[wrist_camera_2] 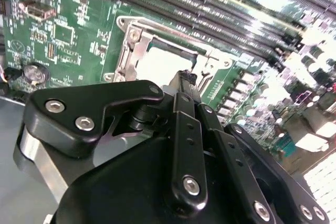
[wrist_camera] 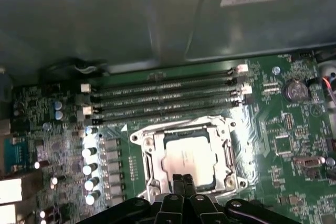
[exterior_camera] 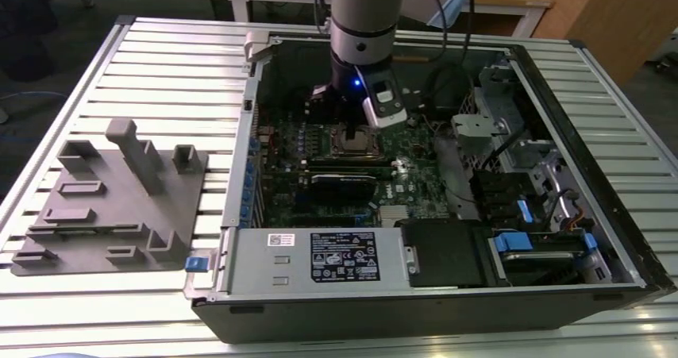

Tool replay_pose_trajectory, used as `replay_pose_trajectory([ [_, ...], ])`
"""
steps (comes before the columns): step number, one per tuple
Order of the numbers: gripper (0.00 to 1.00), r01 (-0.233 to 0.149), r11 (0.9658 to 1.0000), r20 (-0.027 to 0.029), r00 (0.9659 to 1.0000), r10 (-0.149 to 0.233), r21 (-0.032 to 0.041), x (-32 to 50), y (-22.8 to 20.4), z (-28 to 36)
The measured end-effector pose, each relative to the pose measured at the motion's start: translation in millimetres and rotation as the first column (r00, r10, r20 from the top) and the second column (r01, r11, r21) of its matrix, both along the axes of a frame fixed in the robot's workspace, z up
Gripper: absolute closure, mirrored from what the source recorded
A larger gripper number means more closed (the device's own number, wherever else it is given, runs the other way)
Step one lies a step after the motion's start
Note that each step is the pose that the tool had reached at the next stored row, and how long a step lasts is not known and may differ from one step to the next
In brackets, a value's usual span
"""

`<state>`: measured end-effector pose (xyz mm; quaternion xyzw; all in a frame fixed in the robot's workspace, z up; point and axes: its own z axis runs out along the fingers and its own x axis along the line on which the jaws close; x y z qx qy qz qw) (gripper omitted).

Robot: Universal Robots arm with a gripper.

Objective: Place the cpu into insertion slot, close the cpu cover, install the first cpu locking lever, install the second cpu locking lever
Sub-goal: 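Install the second cpu locking lever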

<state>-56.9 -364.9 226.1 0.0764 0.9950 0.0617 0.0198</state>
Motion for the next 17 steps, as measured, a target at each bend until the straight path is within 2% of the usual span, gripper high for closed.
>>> replay_pose_trajectory([
  [7, 0.89, 0.000, 1.0000, 0.0000, 1.0000, 0.000, -0.0010, 5.5, 3.8, -0.4],
  [17, 0.89, 0.000, 1.0000, -0.0001, 1.0000, 0.000, -0.0010, 6.5, 4.0, 0.9],
])
